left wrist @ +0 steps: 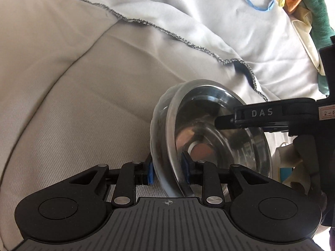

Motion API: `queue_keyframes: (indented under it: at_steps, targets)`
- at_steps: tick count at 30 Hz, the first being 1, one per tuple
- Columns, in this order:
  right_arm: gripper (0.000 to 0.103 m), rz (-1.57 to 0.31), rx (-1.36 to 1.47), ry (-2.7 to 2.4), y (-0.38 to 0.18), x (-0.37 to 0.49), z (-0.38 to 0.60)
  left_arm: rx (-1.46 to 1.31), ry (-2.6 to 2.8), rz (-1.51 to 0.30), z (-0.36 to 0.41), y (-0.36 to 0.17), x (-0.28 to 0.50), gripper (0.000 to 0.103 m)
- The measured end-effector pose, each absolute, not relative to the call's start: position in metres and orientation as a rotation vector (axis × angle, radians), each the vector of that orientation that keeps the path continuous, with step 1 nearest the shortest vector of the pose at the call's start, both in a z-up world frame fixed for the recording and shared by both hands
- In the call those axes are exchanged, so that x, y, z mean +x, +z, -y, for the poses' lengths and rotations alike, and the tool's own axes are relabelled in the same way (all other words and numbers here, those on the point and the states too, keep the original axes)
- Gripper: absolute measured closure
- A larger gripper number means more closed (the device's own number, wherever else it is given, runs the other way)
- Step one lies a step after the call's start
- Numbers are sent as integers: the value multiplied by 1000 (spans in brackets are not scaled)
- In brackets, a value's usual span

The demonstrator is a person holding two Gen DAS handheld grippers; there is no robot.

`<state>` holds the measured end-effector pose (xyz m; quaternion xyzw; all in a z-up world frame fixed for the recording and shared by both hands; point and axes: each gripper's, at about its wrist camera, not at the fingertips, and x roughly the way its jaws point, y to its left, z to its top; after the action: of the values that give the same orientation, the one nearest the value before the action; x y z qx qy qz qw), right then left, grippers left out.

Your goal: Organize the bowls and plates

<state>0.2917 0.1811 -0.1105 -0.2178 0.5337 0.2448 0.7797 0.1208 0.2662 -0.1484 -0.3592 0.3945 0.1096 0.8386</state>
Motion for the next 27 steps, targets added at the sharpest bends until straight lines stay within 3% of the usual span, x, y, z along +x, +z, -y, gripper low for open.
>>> queue_keyframes:
  at_steps: [12,23,27]
  targets:
    - [29,-1205,-381,540,-107,291,-168,-757,275,-783,-280,-149,127,74]
    - [28,-1129,-485,543,-112,272,-174,-745,276,-747,-280,-152,122,77]
    - [31,-1007,-475,558,-91,258,-169,-758,305,-671,-281,-142,106,78]
